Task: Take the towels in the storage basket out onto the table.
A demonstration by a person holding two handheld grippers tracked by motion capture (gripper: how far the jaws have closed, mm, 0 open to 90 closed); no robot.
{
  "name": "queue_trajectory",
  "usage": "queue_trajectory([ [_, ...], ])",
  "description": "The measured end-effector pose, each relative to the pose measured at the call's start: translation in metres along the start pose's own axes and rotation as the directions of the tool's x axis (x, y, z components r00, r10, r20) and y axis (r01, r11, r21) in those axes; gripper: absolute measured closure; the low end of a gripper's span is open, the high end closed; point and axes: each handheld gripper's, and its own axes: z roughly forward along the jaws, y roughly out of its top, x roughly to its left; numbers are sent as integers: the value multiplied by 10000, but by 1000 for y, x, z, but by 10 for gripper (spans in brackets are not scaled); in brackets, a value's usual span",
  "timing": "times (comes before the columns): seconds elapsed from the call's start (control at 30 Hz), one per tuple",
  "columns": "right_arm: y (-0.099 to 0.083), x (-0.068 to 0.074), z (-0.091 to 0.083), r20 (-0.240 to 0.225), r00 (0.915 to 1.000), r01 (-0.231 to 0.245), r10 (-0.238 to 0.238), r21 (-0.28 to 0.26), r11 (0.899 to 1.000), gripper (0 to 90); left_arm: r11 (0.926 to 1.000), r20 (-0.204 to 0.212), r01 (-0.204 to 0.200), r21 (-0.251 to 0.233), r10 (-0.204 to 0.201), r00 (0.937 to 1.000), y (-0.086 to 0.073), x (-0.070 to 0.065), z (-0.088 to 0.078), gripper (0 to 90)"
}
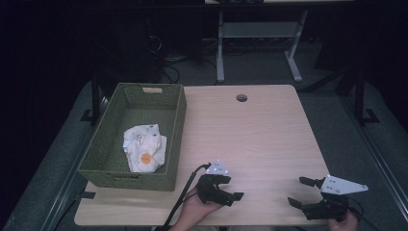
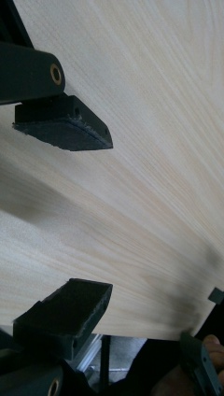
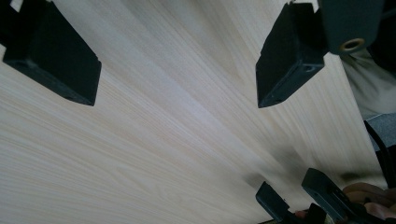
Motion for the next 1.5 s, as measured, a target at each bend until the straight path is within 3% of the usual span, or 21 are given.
queue_trajectory([
  [0.3, 0, 2, 1, 7, 10000, -4, 4, 22, 10000, 138, 9994, -24, -201, 290, 202, 9998, 5, -1, -1, 246],
  [0.43, 1, 4, 3, 1, 10000, 21, -21, 78, 10000, 138, 9989, -126, -307, 344, 311, 9994, 15, 3, -7, 242],
  [0.53, 1, 4, 4, 35, 10000, 44, -44, 87, 10000, 138, 9969, -422, -487, 617, 513, 9978, 26, 8, -11, 242],
  [0.63, 1, 4, 3, -3, 10000, 43, -43, 76, 10000, 138, 9948, -439, -566, 841, 605, 9972, 37, 14, -13, 262],
  [0.73, 1, 4, 3, 5, 10000, 16, -16, 31, 10000, 138, 9869, -403, -796, 1404, 860, 9955, 49, 19, -14, 276],
  [0.97, 2, 4, 2, -58, 9999, 99, -99, -14, 9999, 138, 9798, -542, -1083, 1679, 1188, 9914, 73, 28, -20, 269],
  [1.07, 2, 4, 1, -41, 9999, 145, -145, -15, 9999, 138, 9712, -574, -1325, 1981, 1465, 9875, 81, 33, -24, 269],
  [1.13, 2, 5, 1, -70, 9999, 120, -120, 11, 9999, 138, 9714, -575, -1300, 1986, 1440, 9879, 86, 35, -27, 269],
  [1.17, 2, 5, 1, -86, 9998, 151, -151, 7, 9999, 138, 9657, -589, -1432, 2168, 1594, 9855, 89, 37, -30, 269],
  [1.27, 3, 4, 1, -74, 9998, 197, -198, -48, 9998, 138, 9687, -597, -1285, 2123, 1441, 9878, 97, 45, -37, 268],
  [1.43, 3, 4, 1, -101, 9997, 211, -212, -42, 9998, 138, 9643, -531, -1290, 2312, 1449, 9880, 107, 58, -49, 259],
  [1.5, 3, 4, 1, -104, 9997, 218, -219, -37, 9998, 138, 9707, -390, -1069, 2153, 1179, 9923, 109, 62, -54, 258],
])
